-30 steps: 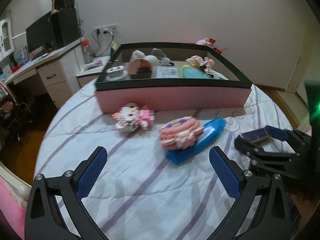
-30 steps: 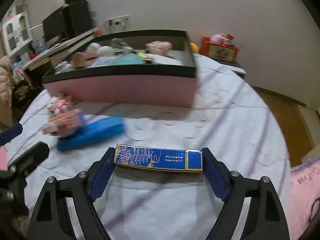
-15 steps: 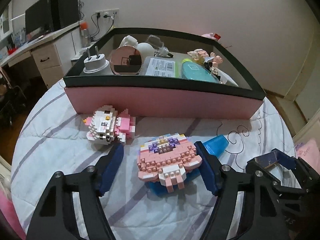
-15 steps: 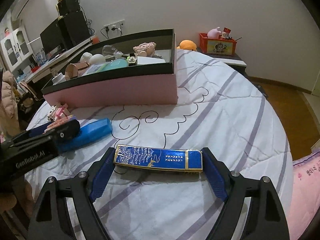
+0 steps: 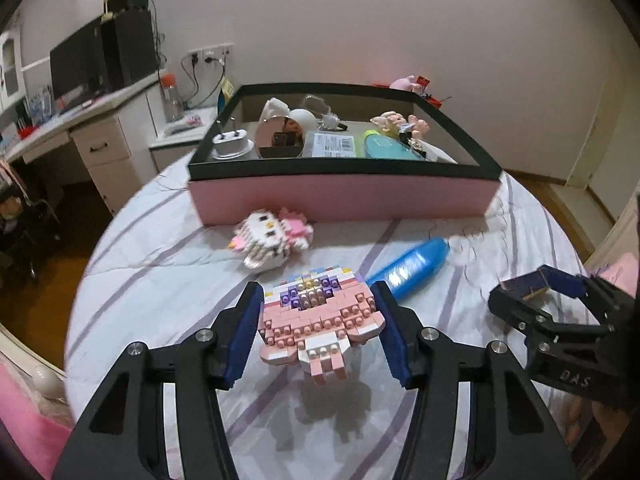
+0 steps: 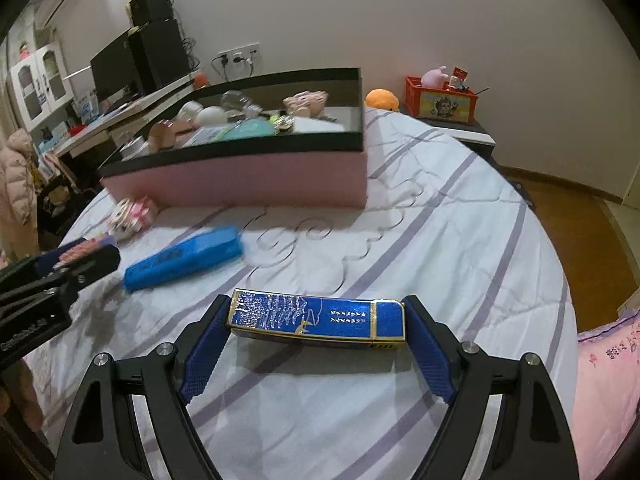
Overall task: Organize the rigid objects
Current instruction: 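Grasp the pink block figure with the left tool while the right tool grasps the blue-gold case, then lift the block figure and blue-gold case and carry both over the pink box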
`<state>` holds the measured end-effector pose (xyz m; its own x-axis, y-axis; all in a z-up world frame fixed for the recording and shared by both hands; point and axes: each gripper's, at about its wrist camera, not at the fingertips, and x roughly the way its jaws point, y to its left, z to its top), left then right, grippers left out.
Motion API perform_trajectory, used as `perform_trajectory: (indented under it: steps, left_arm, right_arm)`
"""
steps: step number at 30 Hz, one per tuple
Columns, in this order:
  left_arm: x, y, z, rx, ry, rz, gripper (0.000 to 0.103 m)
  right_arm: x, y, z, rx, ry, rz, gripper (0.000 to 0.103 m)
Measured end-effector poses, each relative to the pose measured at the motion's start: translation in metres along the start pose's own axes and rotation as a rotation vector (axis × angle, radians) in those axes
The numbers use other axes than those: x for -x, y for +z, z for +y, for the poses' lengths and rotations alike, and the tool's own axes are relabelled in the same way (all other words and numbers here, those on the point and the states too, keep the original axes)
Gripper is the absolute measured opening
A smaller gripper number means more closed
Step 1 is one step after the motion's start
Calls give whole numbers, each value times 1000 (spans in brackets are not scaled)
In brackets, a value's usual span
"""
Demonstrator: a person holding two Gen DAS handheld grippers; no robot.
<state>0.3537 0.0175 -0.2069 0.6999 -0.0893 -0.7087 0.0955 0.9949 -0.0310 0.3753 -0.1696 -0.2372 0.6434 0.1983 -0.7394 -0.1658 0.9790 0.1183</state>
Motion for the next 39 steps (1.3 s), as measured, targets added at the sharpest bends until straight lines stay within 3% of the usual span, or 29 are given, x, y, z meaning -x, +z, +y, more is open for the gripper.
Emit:
perform_trajectory:
  steps: [7,12,23,39]
  left_arm:
    - [20,-35,1,-54,-22,20,57]
    - [15,-55,5,-37,-36,51,57]
    - [16,-57,8,-15,-71,11,55]
    - [66,-30,2,-16,-75,-162,55]
  right_arm:
    - [15,-27,31,86,36,24,85]
    - [19,-39,41,103,18,35,85]
    - [20,-44,44,114,-7,28,85]
    - [79,-30,52,92,-1,-237,85]
